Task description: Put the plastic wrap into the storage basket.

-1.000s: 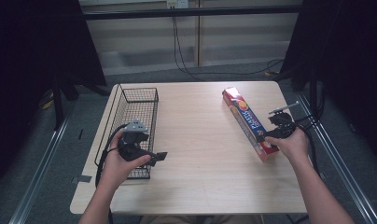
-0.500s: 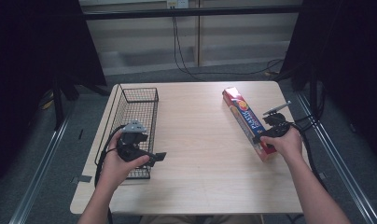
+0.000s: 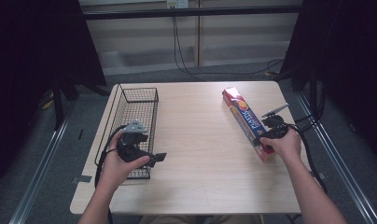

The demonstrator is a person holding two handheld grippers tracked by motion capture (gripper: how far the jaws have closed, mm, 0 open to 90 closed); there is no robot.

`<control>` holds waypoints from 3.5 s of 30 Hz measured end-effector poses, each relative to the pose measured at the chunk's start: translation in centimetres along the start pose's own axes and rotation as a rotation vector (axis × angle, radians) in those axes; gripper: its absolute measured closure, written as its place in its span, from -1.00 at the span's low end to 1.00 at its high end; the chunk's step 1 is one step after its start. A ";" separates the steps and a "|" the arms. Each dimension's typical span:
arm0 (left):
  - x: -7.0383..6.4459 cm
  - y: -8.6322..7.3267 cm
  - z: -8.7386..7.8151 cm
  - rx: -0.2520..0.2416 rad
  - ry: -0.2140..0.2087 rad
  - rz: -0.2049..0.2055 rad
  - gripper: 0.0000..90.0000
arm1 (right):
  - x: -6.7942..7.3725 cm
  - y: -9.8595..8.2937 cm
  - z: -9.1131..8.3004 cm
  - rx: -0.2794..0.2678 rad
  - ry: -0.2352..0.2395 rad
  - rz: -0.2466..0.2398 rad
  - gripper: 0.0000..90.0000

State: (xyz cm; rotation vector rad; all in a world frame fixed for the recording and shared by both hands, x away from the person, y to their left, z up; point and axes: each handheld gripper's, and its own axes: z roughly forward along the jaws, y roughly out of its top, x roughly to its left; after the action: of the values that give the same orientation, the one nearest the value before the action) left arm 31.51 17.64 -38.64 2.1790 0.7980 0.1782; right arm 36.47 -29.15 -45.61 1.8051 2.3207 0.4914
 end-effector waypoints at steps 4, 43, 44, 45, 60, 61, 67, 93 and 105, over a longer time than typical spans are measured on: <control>0.0 0.0 0.0 0.009 0.002 0.002 -0.97 | 0.0 -0.1 0.2 0.002 0.000 0.003 -0.36; -0.1 -0.1 0.7 0.032 -0.008 0.016 -0.97 | 0.4 1.8 1.6 0.075 -0.020 0.039 -0.16; -0.1 -0.1 0.7 0.026 -0.008 0.008 -0.97 | 0.4 1.8 1.6 0.073 -0.021 0.045 -0.14; -0.2 0.0 0.6 0.036 0.004 0.014 -0.97 | 0.4 1.8 1.6 0.073 -0.025 0.045 -0.13; -0.1 -0.1 0.3 0.030 0.010 0.014 -0.97 | 0.9 1.6 1.4 0.052 -0.030 0.050 -0.08; -0.1 -0.1 0.3 0.029 0.012 0.014 -0.97 | 0.9 1.6 1.3 0.043 -0.033 0.048 -0.08; -0.1 -0.1 0.1 0.024 0.013 0.012 -0.97 | 0.9 1.6 0.3 0.002 -0.021 0.057 -0.08; 0.1 -0.2 1.1 0.045 0.003 0.007 -0.97 | 0.3 4.3 1.2 -0.037 -0.011 0.092 -0.32; 0.2 -0.2 1.3 0.063 0.012 0.014 -0.97 | 0.7 5.8 2.6 -0.064 -0.021 0.093 -0.24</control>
State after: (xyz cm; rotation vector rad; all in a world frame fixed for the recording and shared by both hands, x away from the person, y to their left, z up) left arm 31.99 17.06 -39.68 2.2452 0.8056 0.1756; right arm 42.39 -26.84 -45.97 1.8859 2.1891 0.5512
